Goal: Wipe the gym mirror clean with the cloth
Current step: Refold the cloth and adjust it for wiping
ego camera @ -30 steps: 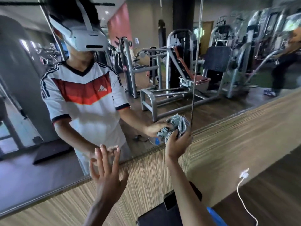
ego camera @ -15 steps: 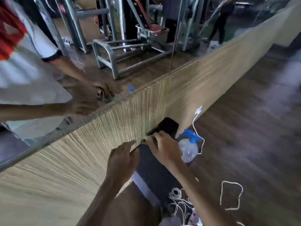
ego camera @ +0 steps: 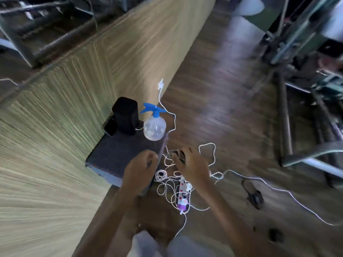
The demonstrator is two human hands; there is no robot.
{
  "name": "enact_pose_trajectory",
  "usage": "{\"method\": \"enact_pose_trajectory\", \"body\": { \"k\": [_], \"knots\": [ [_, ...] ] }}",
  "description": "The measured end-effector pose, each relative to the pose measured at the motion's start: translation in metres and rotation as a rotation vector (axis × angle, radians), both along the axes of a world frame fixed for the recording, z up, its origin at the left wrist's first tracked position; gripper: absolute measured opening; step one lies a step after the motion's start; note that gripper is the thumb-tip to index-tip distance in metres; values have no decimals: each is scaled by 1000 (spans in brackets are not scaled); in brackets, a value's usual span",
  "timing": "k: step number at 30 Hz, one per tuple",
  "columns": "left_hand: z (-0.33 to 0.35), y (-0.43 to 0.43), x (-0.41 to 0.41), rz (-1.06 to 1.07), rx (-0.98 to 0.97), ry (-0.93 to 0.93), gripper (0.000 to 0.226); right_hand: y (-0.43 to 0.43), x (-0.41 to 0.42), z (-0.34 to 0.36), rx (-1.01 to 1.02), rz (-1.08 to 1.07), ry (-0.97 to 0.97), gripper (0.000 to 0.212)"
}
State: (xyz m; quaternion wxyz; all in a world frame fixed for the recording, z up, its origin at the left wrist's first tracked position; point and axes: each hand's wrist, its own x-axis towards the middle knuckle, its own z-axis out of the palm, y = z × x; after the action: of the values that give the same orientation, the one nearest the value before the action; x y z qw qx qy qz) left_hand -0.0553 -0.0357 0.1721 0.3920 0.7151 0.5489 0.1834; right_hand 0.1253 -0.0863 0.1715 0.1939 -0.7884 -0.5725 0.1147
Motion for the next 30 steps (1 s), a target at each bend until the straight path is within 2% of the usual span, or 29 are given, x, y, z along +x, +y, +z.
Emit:
{"method": "enact_pose_trajectory", "body": {
  "k": [3, 6, 9, 18, 24, 30],
  "knots": [
    [5, -2, 29, -75, -2, 2, 22, -14, 19, 9, 15, -107, 35, 43],
    [14, 1, 54, -142, 83, -40, 39, -20, 39, 21, 1, -189, 6, 43],
    [25, 9, 80, -186, 25, -67, 20, -20, 61, 31, 18, -241, 16, 43],
    [31, 47, 167, -171, 74, -143, 17, 6, 149, 43, 131, -270, 10, 36],
    [27, 92, 260, -58, 122, -134, 18, 61, 258, 35, 214, -111, 11, 40],
    [43, 133, 356, 15, 166, -166, 12, 109, 365, 48, 281, -72, 79, 34]
  ]
}}
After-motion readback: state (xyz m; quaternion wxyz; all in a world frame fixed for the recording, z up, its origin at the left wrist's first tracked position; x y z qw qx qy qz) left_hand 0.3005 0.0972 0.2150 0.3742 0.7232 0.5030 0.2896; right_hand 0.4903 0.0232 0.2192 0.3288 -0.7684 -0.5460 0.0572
